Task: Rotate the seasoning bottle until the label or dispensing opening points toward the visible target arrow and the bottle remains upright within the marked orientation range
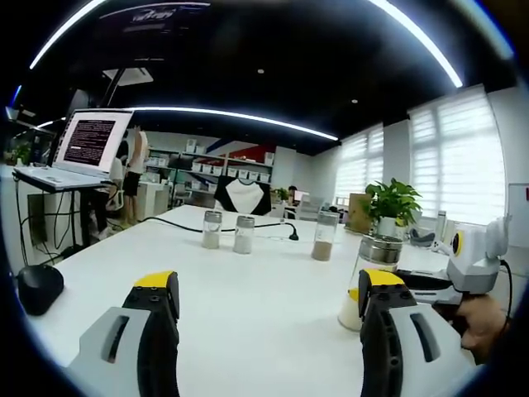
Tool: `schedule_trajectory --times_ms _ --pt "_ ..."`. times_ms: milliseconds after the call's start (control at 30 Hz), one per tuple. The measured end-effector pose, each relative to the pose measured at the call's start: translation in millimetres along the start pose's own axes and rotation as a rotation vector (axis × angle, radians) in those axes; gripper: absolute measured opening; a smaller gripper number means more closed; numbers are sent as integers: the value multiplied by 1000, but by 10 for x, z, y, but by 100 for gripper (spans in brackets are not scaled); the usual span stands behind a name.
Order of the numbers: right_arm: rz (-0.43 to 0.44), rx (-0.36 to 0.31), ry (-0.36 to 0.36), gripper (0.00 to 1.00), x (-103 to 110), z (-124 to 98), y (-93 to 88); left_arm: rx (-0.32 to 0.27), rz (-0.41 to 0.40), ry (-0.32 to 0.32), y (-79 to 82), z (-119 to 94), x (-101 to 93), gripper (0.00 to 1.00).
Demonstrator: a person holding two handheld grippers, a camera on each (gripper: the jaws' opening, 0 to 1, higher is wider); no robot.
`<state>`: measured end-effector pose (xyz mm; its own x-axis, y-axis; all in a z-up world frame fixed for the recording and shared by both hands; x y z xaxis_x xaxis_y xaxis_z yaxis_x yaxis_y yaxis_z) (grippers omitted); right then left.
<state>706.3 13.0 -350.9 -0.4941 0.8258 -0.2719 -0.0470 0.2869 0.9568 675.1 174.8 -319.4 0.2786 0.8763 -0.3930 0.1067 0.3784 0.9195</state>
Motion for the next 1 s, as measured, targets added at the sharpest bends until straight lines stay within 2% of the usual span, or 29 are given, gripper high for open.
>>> schedule_trajectory --times_ms 200,300,400,500,600,700,767,867,900,933,1000 --pt "18 -15 29 46 17 -25 33 -1 -1 -1 3 0 1 94" --pt "-14 -20 38 47 -18 -34 59 -3 0 0 11 -4 3 94" --pt "41 -39 89 47 -42 -34 53 -1 -2 -2 7 -3 5 94" --pt "12 -59 97 49 -94 -39 61 8 -4 -5 -6 3 1 94" --pt "22 -83 152 51 -100 -47 106 4 3 -7 6 3 -9 94" --pt "-38 -102 207 51 -130 -42 137 5 1 -6 6 0 -6 94" --pt "-11 -97 241 51 -180 -44 136 4 1 -4 8 -4 -1 94" --pt "14 -112 341 53 -170 -51 164 2 -1 -5 11 -4 1 94" --pt "40 -142 407 55 -122 -63 203 3 0 -5 10 -4 2 94" --pt "54 -145 428 55 -114 -71 209 4 0 -5 9 -2 4 94" --pt "0 -165 457 57 -119 -67 237 5 -2 -4 7 -2 6 94"
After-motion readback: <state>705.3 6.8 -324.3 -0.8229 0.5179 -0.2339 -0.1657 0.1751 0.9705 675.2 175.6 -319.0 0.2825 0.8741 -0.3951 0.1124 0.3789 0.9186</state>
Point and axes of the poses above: the point that each gripper's makers call its tool centre point, and the gripper's own axes: z roughly forward along the fingers, x roughly to its left, y roughly out of its top, the point moved 4 cm from there along -z, roughly backward along the fingers, and after that the axes turned 14 degrees about -z, right-handed, at the moved point
